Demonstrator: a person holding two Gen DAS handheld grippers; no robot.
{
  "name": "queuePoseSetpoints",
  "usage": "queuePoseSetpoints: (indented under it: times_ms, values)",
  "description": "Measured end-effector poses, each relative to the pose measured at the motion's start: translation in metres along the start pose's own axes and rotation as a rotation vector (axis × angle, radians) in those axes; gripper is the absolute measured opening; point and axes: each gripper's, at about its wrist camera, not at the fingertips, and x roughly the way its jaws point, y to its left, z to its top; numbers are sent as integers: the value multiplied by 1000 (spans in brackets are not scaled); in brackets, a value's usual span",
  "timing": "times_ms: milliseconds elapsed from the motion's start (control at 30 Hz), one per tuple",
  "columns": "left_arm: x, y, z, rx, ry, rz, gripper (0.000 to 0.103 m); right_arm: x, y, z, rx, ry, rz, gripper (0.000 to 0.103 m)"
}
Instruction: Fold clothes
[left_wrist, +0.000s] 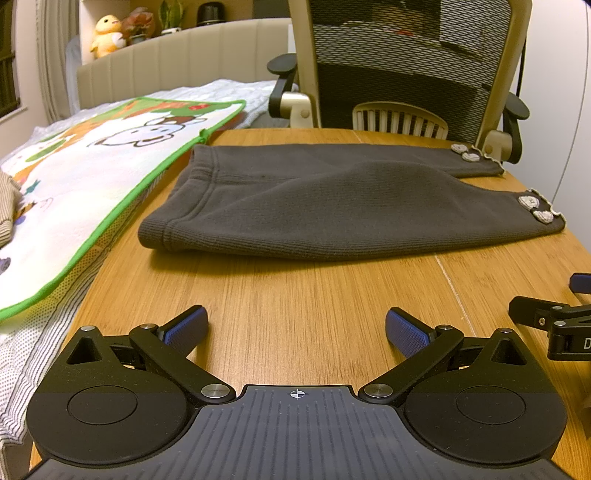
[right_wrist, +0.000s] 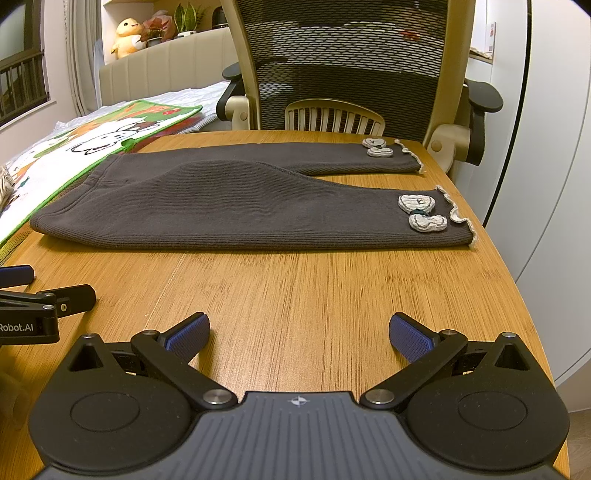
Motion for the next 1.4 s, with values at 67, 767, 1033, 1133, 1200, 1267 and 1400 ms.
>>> queuePoseSetpoints:
  times_ms: [67,767,1033,1133,1200,1267,1400]
  values:
    - [0,0,0,0,0,0,103,0,0,0,0,0,0,103]
    - [0,-1,1,9,3,-6,103,-1,2,0,4,2,-14,103]
    - [1,-1,2,15,10,-14,103,0,2,1,9,4,-20,103]
    - [1,-1,2,16,12,-15,103,0,2,1,9,5,-21,103]
    - [2,-1,3,19,15,-17,103,1,2,2,7,9,-19,103]
    - [2,-2,4,23,17,-20,103,2,2,3,4,14,-17,103]
    - [3,-2,5,28,21,-24,103,3,4,4,-12,18,2,103]
